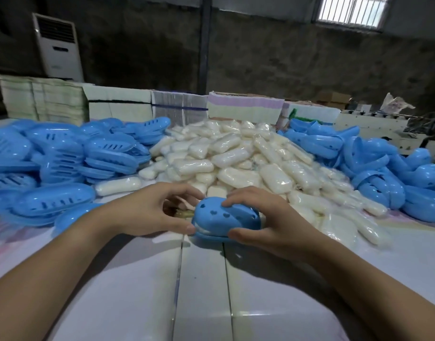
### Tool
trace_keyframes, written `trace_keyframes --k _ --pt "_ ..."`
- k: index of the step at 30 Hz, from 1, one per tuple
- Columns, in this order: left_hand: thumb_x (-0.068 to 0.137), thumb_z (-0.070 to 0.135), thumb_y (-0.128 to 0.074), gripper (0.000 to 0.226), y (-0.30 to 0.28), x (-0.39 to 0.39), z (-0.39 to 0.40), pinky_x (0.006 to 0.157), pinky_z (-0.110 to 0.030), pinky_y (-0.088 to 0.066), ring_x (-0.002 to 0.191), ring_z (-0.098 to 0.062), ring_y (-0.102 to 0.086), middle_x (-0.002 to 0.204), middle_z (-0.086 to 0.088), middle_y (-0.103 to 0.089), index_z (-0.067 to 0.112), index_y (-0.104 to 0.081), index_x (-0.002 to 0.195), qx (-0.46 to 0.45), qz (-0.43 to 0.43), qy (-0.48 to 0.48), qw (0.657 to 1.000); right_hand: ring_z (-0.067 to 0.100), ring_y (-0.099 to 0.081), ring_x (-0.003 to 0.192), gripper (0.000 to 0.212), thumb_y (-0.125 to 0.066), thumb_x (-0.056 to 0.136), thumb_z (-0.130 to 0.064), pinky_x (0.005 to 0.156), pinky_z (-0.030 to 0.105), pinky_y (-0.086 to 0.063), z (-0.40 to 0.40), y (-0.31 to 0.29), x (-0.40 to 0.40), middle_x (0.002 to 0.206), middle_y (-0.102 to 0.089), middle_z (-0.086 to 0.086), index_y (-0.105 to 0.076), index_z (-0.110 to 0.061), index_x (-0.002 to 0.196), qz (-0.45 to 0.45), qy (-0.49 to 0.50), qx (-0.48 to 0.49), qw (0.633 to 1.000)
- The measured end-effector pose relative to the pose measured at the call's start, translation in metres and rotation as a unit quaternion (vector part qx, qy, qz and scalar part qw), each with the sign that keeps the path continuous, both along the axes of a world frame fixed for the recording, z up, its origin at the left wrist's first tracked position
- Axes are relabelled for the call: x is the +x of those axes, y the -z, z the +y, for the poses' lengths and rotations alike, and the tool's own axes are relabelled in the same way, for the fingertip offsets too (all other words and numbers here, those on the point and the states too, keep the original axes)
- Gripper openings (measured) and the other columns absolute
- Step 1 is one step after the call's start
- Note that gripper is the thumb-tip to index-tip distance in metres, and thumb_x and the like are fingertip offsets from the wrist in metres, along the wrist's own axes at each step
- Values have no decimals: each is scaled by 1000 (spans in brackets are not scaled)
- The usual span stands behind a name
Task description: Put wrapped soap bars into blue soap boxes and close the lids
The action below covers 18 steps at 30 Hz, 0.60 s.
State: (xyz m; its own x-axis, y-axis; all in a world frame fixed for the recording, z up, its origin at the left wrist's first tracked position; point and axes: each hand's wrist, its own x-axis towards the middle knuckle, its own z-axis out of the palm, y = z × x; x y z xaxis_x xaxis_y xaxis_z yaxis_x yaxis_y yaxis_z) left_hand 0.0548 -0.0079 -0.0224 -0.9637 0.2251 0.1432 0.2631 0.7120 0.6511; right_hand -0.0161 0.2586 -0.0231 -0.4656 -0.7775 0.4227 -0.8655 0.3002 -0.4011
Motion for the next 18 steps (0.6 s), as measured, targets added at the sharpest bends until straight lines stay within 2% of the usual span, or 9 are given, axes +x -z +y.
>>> trace_keyframes --k 2,5,9,12,15,18 --pt "69 43 -89 66 1 1 2 95 -24 -50 113 6 -58 120 31 -61 61 -55 122 -14 -4 -8 1000 16 -55 116 46 -75 82 -31 97 42 -45 0 1 1 126 -60 -5 -63 -22 125 7 0 14 1000" --pt "60 44 -92 78 6 -2 9 97 -25 -51 113 4 -57 120 25 -61 63 -51 124 -14 5 -10 1000 15 -56 114 45 -71 83 -32 95 41 -46 -2 1 1 125 -61 -5 -62 -19 125 10 -16 14 1000" --pt "59 41 -93 74 7 -3 11 92 -26 -52 107 1 -60 113 22 -63 60 -54 120 -19 23 -15 999 17 -56 116 43 -69 84 -28 97 42 -45 -4 -1 2 125 -61 0 -63 -16 125 11 -34 16 999" --pt "61 36 -94 69 7 -3 11 84 -17 -48 106 3 -59 111 26 -64 54 -59 117 -32 45 -8 998 17 -54 119 42 -70 87 -25 98 41 -45 -4 0 1 129 -60 1 -62 -16 128 21 -48 25 998" --pt "59 46 -91 69 6 -2 9 85 -17 -45 109 6 -57 113 32 -63 50 -62 121 -41 55 -16 998 16 -53 122 52 -75 85 -23 100 41 -45 -3 -1 0 133 -57 -2 -58 -19 133 25 -60 42 997" --pt "63 56 -79 67 5 -1 8 90 -19 -47 110 4 -60 114 29 -66 45 -64 127 -26 38 -2 999 13 -54 119 65 -81 77 -21 99 39 -45 -5 -1 0 131 -58 -6 -54 -20 136 38 -58 46 997"
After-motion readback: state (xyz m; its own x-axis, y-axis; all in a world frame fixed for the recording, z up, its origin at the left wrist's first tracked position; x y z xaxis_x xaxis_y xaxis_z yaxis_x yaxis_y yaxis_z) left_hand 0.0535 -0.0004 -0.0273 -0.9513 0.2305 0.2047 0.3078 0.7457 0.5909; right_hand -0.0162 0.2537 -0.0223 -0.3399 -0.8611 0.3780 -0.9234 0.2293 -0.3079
